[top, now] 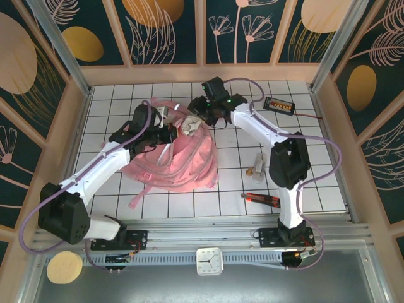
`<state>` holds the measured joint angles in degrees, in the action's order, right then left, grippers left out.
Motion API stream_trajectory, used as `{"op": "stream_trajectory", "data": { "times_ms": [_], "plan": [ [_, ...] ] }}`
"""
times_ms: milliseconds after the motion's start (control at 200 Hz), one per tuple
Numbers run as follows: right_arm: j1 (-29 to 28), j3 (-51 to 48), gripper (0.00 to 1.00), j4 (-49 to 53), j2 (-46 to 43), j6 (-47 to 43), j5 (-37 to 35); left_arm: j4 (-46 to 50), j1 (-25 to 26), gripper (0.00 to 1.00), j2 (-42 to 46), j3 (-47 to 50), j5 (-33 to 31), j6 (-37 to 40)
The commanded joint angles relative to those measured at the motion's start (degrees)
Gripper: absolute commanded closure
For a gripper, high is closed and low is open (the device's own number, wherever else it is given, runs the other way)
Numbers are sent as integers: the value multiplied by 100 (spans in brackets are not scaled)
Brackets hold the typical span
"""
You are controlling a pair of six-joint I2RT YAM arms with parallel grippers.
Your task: Pack books, pencil case, and school supplies into a backpack
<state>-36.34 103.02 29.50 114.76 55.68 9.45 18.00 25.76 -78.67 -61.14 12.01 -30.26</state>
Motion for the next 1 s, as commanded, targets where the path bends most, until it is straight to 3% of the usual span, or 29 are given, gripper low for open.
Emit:
{"op": "stream_trajectory", "data": {
  "times_ms": [0,155,320,420,575,801,956,996],
  "plan": [
    [-396,-18,67,-72,224,468,-196,-1029,102,100,376,24,-263,-587],
    [-600,-182,68,-82,378,605,-344,-1647,105,100,563,221,-566,-1064],
    [-713,56,69,-115,438,518,-283,-1711,105,100,354,198,-327,-1088],
    [-774,305,68,-92,565,508,-23,-1767,105,100,361,421,-305,-1041],
    [-817,-69,66,-619,613,776,543,-1956,106,100,443,833,-202,-991],
    [-818,213,43,-460,818,314,1125,-1848,105,100,470,998,-138,-654],
    [-811,81,27,-214,459,-164,1281,-1690,105,100,574,1101,-179,-511],
    [-805,15,16,-184,335,-282,1340,-1692,105,100,618,1167,-203,-501]
  ]
}}
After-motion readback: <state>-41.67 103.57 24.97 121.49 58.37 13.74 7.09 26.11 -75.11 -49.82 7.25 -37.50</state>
